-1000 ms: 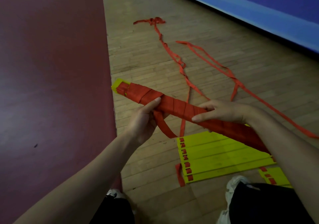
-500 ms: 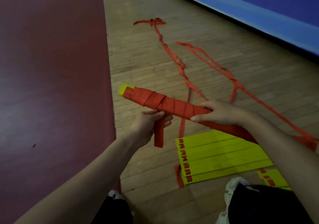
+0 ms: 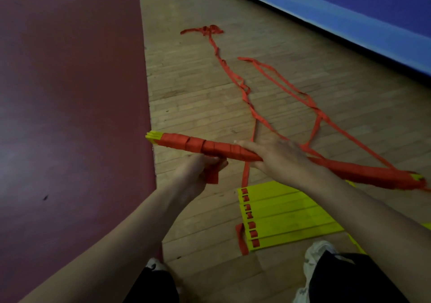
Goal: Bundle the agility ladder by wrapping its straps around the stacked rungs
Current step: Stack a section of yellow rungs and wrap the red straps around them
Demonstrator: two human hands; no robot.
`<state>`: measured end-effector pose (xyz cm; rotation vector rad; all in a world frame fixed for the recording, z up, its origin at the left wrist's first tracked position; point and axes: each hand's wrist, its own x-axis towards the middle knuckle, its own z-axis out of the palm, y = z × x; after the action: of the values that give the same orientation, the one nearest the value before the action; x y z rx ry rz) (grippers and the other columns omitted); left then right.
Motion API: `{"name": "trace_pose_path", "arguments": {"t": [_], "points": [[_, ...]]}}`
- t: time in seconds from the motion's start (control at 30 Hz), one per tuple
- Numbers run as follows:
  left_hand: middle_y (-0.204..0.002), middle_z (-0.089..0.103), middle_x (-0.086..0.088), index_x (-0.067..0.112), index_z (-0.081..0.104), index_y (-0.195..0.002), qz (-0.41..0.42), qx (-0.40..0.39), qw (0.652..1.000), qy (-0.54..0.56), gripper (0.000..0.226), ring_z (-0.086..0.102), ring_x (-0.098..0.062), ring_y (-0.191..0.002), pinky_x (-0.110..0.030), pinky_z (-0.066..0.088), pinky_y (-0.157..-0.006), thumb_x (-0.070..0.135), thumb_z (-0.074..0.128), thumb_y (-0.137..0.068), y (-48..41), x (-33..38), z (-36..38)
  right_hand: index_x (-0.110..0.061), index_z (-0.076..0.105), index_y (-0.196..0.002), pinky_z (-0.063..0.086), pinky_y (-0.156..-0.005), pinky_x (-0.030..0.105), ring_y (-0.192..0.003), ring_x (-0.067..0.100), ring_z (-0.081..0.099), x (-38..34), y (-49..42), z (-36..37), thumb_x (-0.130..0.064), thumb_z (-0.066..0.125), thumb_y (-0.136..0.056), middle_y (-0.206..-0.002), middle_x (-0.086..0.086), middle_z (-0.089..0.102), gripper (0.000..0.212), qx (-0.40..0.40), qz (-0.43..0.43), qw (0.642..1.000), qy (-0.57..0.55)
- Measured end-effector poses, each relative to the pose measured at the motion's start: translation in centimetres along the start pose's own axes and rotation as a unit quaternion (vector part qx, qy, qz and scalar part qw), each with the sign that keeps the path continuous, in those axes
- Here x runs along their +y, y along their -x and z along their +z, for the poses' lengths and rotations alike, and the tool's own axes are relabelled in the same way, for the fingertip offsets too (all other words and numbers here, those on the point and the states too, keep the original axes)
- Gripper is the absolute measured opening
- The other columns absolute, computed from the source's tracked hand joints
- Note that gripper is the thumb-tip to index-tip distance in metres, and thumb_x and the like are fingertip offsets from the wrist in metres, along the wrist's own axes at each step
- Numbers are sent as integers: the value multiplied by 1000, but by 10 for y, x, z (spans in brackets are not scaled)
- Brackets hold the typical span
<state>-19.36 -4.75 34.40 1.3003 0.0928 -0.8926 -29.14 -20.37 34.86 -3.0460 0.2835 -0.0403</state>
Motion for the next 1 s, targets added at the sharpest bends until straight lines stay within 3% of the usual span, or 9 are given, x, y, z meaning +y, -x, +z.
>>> {"name": "trace_pose_path", "arguments": {"t": [0.13, 0.23, 0.37, 0.43, 0.47, 0.53, 0.67, 0.8, 1.0], "points": [[-76, 64, -11, -1, 57, -82, 21, 2, 995, 101, 14, 66, -18, -73, -28, 55, -75, 5, 56, -94, 4, 11, 4, -56, 8, -146, 44, -89, 42, -116, 32, 49, -6, 1, 2, -18, 44, -98, -126, 8, 42, 71, -18, -11, 1000, 2], [-81, 63, -13, -1, 56, -86, 43, 42, 991, 121, 12, 65, -21, -77, -32, 55, -74, 7, 55, -95, 5, 12, 4, -56, 7, -146, 46, -83, 42, -107, 32, 56, -8, 1, 0, -21, 48, -95, -124, 6, 40, 74, -4, -26, 1000, 7], [-69, 66, -10, -1, 56, -83, 65, 18, 987, 143, 13, 66, -19, -67, -33, 58, -71, 3, 52, -94, 4, 15, 4, -57, 6, -146, 49, -90, 38, -120, 23, 53, 5, 2, -3, -60, 60, -81, -132, -7, 48, 84, -7, -4, 999, -52], [-65, 66, -8, 1, 57, -81, 76, -11, 985, 153, 14, 66, -18, -64, -33, 59, -70, 2, 51, -94, 3, 16, 3, -54, 21, -143, 48, -95, 36, -121, 21, 55, 15, 2, -9, -86, 53, -61, -135, -9, 55, 94, -45, 56, 988, -140], [-66, 66, -8, 1, 57, -81, 77, -29, 985, 153, 14, 66, -18, -66, -33, 59, -71, 2, 51, -93, 3, 16, 3, -50, 38, -135, 49, -91, 33, -112, 20, 61, 19, 1, -13, -90, 53, -55, -123, -9, 64, 90, -77, 81, 973, -202], [-72, 67, -9, 1, 58, -83, 75, -66, 983, 154, 13, 67, -19, -73, -33, 57, -77, 3, 50, -93, 3, 15, 1, -32, 62, -99, 54, -73, 31, -83, 18, 70, 25, 1, -20, -76, 62, -56, -89, -6, 71, 62, -143, 91, 924, -343], [-85, 70, -9, 1, 62, -88, 72, -101, 981, 151, 13, 68, -21, -88, -38, 54, -89, 6, 51, -93, -1, 16, -1, -22, 63, -82, 50, -53, 29, -58, 20, 66, 27, 0, -18, -51, 70, -64, -68, 1, 66, 34, -173, 82, 856, -480], [-105, 70, -12, -2, 64, -103, 54, -62, 983, 162, 17, 66, -21, -104, -34, 55, -87, 11, 56, -94, -9, 13, -5, -18, 66, -87, 50, -54, 28, -54, 10, 62, 18, -9, 0, -43, 73, -77, -66, -3, 63, 27, -116, 78, 875, -464], [-95, 66, -15, -7, 62, -91, -12, 51, 982, 180, 14, 66, -24, -92, -31, 57, -70, 7, 62, -90, -17, 2, -12, -16, 62, -118, 43, -63, 16, -73, 5, 59, 12, -15, 1, -34, 68, -87, -88, -6, 62, 36, -103, 40, 952, -285]]}}
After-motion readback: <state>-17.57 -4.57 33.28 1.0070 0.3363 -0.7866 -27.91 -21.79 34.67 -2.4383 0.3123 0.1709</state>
